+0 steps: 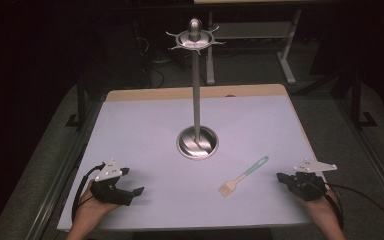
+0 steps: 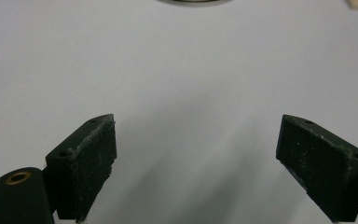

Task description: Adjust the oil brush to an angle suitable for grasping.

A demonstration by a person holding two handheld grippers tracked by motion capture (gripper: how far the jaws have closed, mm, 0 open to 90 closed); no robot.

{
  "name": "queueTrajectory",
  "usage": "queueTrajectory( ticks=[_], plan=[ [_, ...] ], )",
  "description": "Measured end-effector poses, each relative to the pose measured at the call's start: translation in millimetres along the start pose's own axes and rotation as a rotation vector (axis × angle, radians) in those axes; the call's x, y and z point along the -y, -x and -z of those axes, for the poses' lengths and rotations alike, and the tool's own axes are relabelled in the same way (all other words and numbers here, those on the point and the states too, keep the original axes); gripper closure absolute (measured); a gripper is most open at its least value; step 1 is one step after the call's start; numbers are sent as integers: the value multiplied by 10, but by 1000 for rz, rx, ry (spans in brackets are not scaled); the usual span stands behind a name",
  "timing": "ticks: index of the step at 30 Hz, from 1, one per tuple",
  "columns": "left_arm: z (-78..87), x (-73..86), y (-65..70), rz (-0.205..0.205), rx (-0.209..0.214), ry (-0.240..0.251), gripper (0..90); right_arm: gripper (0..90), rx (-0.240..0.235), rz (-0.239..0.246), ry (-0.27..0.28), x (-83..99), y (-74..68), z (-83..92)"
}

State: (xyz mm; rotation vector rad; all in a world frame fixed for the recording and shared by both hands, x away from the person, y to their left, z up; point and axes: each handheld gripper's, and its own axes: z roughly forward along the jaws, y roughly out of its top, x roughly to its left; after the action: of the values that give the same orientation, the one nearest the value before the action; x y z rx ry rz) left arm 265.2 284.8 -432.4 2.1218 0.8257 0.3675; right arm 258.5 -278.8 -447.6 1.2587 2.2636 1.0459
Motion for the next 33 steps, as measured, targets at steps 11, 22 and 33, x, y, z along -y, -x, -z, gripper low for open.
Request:
queueTrajectory(
  ticks=[11, 22, 33],
  plan=[
    [-16, 43, -17, 21, 29, -8, 114, 900, 8, -3, -17, -10, 55, -30],
    [40, 50, -29, 51, 42, 23, 123, 899, -15, 5, -73, -309, 47, -166],
    [34, 32, 11, 34, 50, 21, 123, 899, 1, -17, -109, -579, 163, -437]
  ],
)
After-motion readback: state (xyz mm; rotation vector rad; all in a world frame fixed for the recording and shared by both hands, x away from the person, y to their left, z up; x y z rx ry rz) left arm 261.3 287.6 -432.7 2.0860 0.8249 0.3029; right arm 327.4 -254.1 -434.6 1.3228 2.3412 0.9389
